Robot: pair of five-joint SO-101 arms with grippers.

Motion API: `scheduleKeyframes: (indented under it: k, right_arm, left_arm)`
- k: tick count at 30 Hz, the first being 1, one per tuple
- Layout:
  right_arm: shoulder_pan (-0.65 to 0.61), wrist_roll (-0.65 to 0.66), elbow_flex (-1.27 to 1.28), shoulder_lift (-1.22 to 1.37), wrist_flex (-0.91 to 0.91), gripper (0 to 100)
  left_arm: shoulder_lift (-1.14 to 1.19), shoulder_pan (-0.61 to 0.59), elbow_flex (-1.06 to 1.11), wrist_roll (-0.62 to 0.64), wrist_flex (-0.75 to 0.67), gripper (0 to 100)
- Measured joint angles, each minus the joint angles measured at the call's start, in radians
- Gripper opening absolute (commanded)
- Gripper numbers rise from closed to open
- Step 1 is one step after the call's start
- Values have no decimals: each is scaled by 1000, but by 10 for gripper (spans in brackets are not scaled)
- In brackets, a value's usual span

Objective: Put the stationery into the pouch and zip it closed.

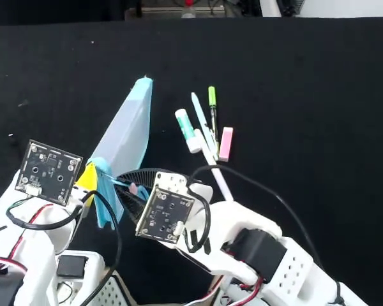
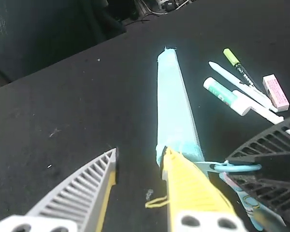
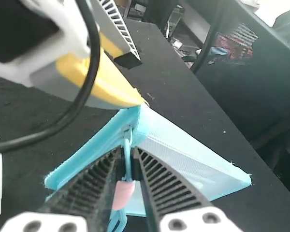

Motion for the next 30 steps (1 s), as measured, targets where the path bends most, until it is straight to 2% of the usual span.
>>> scheduleKeyframes:
  k: [10,14,18,22,30]
  right_arm:
    - [0,-2,40,-2,-6,11]
    - [0,0,40,-2,-12,11]
    - [0,0,40,-2,-12,11]
    - [0,0,40,-2,-12,11]
    - [0,0,40,-2,-12,11]
  left_arm:
    - [0,-2,2,0,0,161]
    - [2,-2,-91,0,6,162]
    - [2,11,-190,-8,72,162]
    - [52,75,-203,-69,144,162]
    - [169,101,-172,-192,152,161]
